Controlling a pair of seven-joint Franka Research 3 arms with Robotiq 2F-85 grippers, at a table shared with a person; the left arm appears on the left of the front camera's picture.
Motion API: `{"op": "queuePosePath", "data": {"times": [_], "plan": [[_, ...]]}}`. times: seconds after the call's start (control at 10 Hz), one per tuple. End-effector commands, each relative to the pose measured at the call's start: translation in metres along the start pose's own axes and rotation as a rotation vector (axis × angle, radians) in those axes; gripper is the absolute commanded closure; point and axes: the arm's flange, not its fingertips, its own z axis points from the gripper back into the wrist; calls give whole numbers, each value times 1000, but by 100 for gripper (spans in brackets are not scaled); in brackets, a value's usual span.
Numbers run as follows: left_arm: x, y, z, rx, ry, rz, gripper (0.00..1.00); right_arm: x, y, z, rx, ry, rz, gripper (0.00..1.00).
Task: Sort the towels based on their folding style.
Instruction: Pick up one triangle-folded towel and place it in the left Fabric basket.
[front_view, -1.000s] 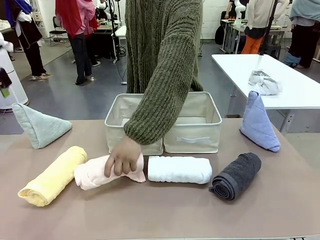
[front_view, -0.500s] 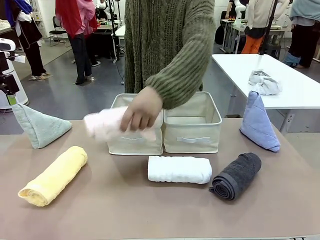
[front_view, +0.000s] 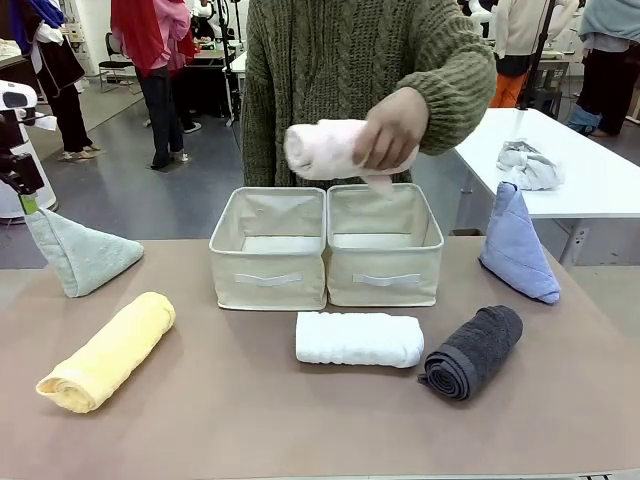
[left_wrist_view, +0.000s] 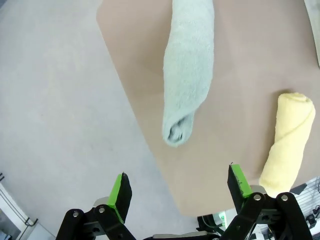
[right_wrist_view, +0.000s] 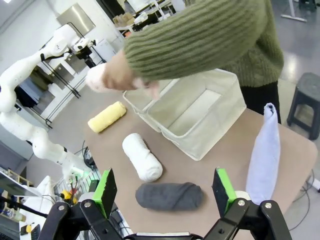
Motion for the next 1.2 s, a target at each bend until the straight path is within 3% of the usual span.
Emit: {"op": "queuePosePath", "data": {"times": [0.0,0.3,1.0,1.1], "plan": [[16,-6,-21,5,-60,-73,0,-1,-1,-1,13,-7,11,0],[37,-10,-46,26,-85,-109,0,-1,-1,-1,13,-7,11,0],[50,4,-66,-21,-15,-99,0,-1,-1,-1,13,-7,11,0],[50,6,-66,-23,-23,-100,57,-1,-1,-1,13,-7,11,0]]}}
